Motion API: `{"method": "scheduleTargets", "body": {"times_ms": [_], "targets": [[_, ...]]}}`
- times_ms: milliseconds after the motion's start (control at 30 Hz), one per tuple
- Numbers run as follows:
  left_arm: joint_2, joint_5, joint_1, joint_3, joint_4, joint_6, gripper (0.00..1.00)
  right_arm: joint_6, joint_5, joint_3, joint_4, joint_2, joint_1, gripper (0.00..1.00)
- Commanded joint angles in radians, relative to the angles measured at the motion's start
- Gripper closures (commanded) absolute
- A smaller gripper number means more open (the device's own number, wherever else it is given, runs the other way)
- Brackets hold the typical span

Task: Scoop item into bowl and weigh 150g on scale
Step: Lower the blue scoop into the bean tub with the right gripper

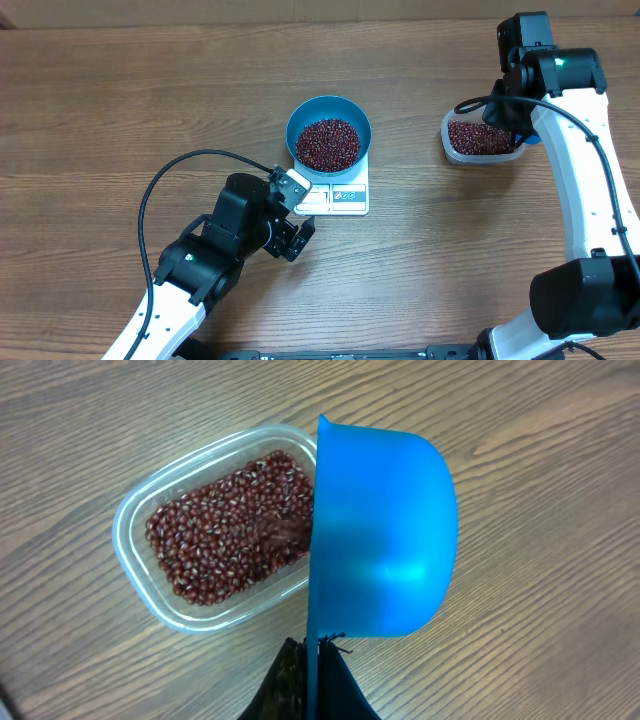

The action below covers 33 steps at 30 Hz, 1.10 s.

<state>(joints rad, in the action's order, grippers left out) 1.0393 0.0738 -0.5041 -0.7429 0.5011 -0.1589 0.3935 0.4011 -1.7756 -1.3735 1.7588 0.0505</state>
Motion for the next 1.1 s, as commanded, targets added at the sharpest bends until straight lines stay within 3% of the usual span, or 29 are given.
{"method": "scheduleTargets", "body": {"times_ms": [0, 467, 867, 1000, 1067], "targets": [[0.006, -0.003, -0.007, 0.006, 0.000, 0.010, 0.00, 0.047, 0.041, -0.024, 0.002, -0.015, 0.002, 0.96], [0.006, -0.003, -0.007, 0.006, 0.000, 0.010, 0.01, 0.064, 0.063, -0.024, 0.006, -0.015, 0.006, 0.96], [0.006, -0.003, -0.007, 0.006, 0.000, 0.010, 0.01, -0.159, 0.111, -0.024, 0.033, -0.015, 0.085, 0.96], [0.006, -0.003, -0.007, 0.006, 0.000, 0.010, 0.00, -0.131, 0.107, -0.024, 0.039, -0.015, 0.087, 0.96], [0.006, -0.003, -0.007, 0.006, 0.000, 0.010, 0.00, -0.029, 0.097, -0.024, 0.052, -0.015, 0.087, 0.96]]}}
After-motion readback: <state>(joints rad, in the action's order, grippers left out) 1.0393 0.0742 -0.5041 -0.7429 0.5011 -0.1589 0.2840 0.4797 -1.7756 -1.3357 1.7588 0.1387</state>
